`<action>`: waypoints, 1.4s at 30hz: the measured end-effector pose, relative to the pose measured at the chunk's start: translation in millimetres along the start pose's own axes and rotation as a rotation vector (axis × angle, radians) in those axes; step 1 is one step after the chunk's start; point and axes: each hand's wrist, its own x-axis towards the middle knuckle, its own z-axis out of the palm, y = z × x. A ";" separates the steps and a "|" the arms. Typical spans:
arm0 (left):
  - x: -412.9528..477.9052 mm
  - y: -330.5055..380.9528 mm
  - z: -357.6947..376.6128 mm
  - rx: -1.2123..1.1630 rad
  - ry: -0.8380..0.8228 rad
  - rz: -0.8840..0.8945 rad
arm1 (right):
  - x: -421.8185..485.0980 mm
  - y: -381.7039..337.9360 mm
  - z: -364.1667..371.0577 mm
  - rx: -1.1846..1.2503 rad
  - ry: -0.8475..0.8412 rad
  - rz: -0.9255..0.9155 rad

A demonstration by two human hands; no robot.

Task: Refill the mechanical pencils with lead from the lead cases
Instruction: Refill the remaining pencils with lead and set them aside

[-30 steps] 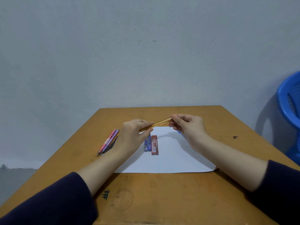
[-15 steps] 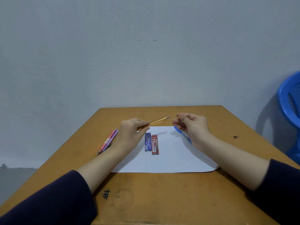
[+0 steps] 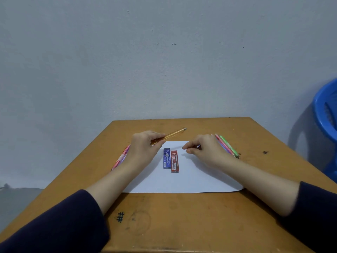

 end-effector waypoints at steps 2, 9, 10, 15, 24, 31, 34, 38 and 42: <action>0.0 -0.6 0.3 -0.005 0.003 -0.003 | -1.5 0.2 2.6 -0.088 -0.065 -0.036; -0.9 -2.2 1.4 -0.004 0.000 0.005 | -0.9 1.5 4.7 -0.192 -0.131 -0.053; -0.8 -2.3 1.8 -0.001 -0.002 0.006 | -1.3 0.7 4.6 -0.198 -0.131 -0.055; -1.7 -2.3 2.7 -0.004 -0.004 0.016 | -2.4 -0.3 4.5 -0.216 -0.121 -0.070; -1.2 -2.3 2.1 -0.016 0.002 0.031 | 1.4 3.8 -4.0 -0.077 0.027 -0.009; -0.1 -3.8 2.7 -0.014 -0.002 0.055 | 4.7 4.7 -8.8 0.072 0.302 -0.023; -0.5 -4.5 2.9 -0.012 -0.001 0.077 | 4.0 4.5 -9.6 0.073 0.308 -0.048; -0.6 -4.1 3.4 -0.016 -0.002 0.103 | 2.9 3.7 -10.5 0.107 0.335 -0.054; -0.6 -3.6 3.1 -0.019 -0.017 0.135 | 2.5 2.6 -13.0 0.135 0.347 -0.058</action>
